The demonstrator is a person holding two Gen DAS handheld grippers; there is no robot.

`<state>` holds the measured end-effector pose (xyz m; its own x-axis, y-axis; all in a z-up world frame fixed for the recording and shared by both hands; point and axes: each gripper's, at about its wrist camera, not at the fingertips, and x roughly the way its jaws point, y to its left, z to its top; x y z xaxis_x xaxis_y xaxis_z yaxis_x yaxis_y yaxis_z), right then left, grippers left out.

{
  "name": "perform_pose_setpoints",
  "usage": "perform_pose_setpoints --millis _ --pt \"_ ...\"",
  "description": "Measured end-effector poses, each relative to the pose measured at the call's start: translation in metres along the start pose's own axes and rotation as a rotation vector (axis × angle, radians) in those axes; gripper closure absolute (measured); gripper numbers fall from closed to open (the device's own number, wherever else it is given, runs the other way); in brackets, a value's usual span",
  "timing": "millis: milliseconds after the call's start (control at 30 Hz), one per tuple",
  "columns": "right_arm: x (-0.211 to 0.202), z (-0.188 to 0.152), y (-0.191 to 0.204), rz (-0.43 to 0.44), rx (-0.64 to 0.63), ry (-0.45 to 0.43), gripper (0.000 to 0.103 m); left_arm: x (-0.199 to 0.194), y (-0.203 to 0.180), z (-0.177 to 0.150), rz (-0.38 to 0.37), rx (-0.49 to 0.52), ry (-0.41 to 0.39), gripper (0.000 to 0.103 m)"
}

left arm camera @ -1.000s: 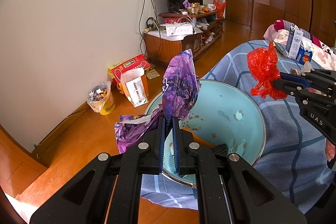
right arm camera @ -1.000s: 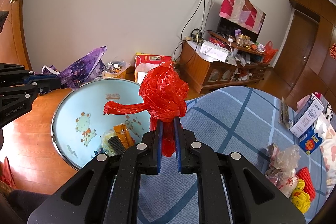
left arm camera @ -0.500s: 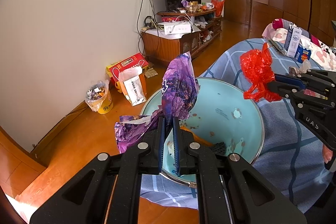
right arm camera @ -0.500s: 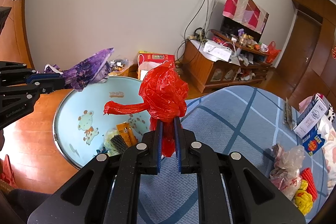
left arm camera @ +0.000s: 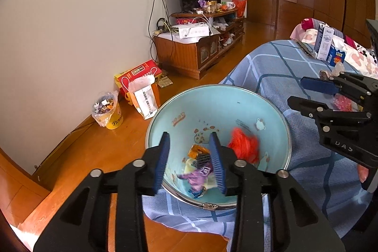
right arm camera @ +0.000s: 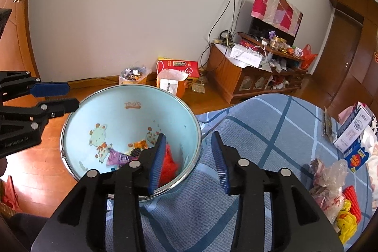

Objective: Collect trash
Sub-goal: 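Carry the purple wrapper and red bag over the bin and open both tools, then grasp the pink plastic bag with the left tool while the right tool grasps the yellow bag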

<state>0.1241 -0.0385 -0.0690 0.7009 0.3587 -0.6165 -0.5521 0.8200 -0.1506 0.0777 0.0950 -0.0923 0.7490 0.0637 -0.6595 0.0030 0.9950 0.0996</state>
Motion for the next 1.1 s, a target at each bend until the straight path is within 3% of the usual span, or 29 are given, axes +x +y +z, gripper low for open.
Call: perform_pose_setpoints --millis 200,267,500,567,800,1100 --pt "-0.019 -0.009 -0.013 -0.038 0.027 0.000 0.058 0.006 -0.009 -0.005 -0.004 0.005 0.020 0.055" --pt "-0.029 -0.013 -0.021 -0.058 0.040 -0.006 0.055 0.008 -0.018 -0.008 -0.011 0.018 0.030 0.045" --pt "-0.082 -0.049 -0.070 -0.166 0.116 -0.021 0.044 0.013 -0.065 -0.014 -0.076 0.100 0.058 0.043" --pt "-0.098 -0.067 -0.091 -0.217 0.154 -0.011 0.042 0.012 -0.078 -0.013 -0.090 0.117 0.053 0.032" --pt "-0.132 -0.123 -0.150 -0.344 0.290 0.036 0.040 0.014 -0.130 -0.003 -0.135 0.167 0.032 0.032" --pt "-0.150 -0.178 -0.195 -0.456 0.395 0.074 0.038 0.013 -0.199 0.019 -0.218 0.191 0.008 0.031"
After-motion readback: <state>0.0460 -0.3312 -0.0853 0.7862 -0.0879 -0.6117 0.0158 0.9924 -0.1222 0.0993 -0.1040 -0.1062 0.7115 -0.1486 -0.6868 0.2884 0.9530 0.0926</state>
